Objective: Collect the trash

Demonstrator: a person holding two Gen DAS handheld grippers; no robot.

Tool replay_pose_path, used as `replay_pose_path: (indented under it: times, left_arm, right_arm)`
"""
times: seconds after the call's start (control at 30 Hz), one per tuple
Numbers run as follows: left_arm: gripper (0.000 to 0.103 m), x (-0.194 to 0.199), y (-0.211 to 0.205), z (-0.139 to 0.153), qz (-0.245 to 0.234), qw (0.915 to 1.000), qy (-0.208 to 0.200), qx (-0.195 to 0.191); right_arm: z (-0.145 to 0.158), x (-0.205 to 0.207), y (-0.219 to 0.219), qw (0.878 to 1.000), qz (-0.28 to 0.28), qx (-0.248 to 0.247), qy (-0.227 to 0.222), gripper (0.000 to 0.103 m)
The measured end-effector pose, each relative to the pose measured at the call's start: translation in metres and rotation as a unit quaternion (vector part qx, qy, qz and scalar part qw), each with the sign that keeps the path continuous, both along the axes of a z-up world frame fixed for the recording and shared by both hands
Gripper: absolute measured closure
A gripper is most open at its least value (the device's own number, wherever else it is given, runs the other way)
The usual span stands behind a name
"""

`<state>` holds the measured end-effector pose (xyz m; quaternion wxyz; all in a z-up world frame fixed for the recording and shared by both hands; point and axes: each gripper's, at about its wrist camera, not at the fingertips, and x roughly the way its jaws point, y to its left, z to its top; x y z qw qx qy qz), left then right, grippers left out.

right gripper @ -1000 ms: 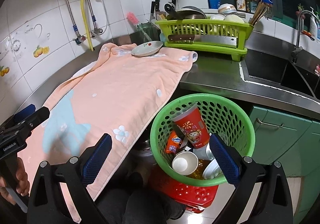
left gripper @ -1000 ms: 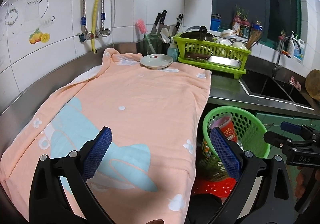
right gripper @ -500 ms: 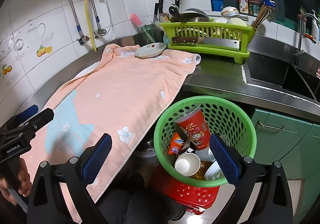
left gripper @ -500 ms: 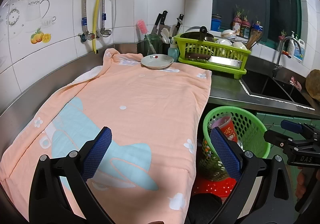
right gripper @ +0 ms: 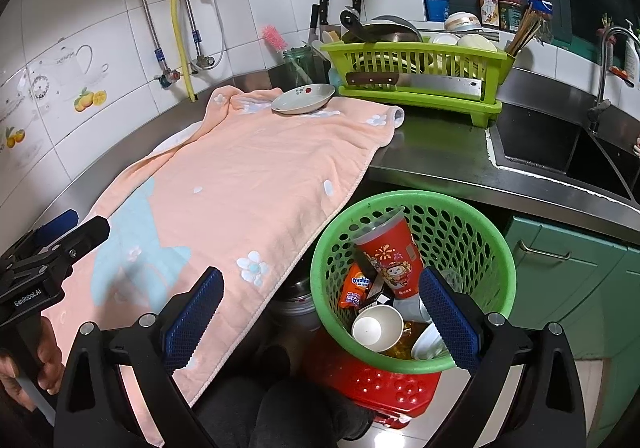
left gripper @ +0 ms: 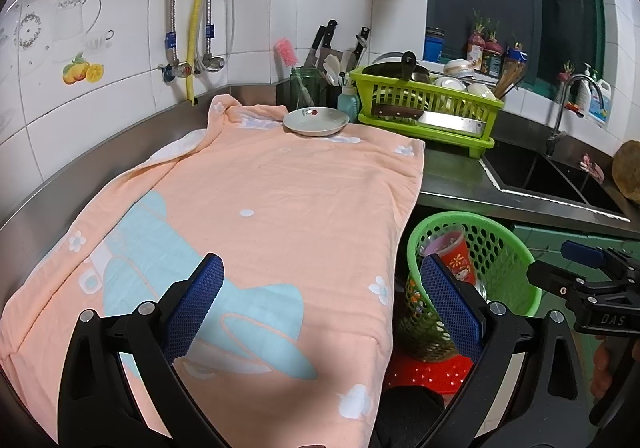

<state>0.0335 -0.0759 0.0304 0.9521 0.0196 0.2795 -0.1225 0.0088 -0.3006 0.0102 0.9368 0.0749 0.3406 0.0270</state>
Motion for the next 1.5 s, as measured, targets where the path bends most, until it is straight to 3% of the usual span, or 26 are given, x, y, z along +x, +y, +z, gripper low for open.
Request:
replay_pose_path:
  times: [1.5]
  left_arm:
    - [0.005, 0.0062, -0.0016, -0.0084, 0.005, 1.0000, 0.008, 0.004]
  right_arm:
    - [-0.0022, 0.0023, 0.0023, 1.000, 0.003, 0.000, 0.004, 0.008]
